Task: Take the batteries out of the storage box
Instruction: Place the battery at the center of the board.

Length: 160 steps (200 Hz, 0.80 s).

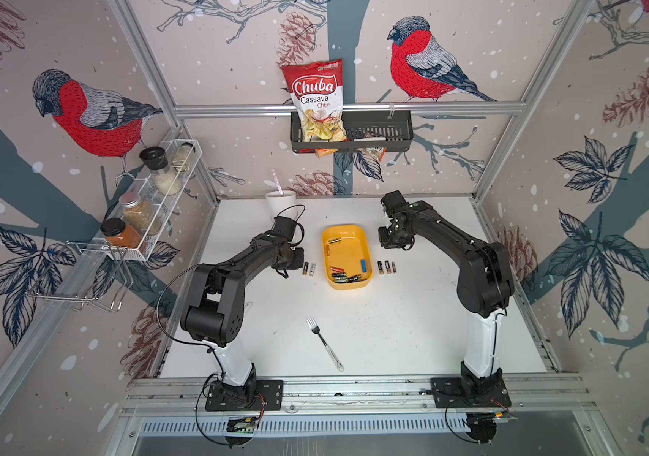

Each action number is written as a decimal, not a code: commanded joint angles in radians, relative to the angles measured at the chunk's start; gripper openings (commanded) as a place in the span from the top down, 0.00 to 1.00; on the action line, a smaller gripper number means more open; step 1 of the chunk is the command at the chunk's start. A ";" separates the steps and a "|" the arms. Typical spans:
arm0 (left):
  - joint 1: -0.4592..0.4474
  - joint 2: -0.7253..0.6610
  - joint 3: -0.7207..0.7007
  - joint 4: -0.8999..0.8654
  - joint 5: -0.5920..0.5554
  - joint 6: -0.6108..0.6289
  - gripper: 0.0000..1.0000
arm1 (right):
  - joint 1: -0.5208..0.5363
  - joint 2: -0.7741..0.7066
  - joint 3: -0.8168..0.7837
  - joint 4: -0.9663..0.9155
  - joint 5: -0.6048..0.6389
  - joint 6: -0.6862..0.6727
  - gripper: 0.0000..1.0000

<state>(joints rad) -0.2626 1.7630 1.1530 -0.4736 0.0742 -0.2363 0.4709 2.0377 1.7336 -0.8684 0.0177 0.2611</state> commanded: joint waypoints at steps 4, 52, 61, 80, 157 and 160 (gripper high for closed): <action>0.003 0.019 -0.014 0.046 -0.001 0.021 0.80 | 0.005 -0.001 0.003 -0.014 0.016 0.010 0.73; 0.004 0.048 -0.025 0.058 -0.002 0.028 0.80 | 0.006 -0.002 -0.008 -0.012 0.016 0.010 0.73; 0.004 0.051 -0.023 0.061 -0.001 0.028 0.80 | 0.005 -0.001 -0.009 -0.013 0.017 0.011 0.73; 0.003 0.061 -0.026 0.065 -0.001 0.029 0.80 | 0.006 -0.002 -0.013 -0.011 0.016 0.011 0.73; 0.002 0.088 -0.013 0.069 0.009 0.032 0.79 | 0.004 -0.004 -0.023 -0.005 0.015 0.015 0.73; 0.002 0.090 -0.012 0.068 0.010 0.032 0.79 | 0.005 -0.004 -0.023 -0.004 0.016 0.015 0.73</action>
<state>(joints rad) -0.2611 1.8458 1.1320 -0.4248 0.0750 -0.2100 0.4751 2.0377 1.7145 -0.8680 0.0216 0.2623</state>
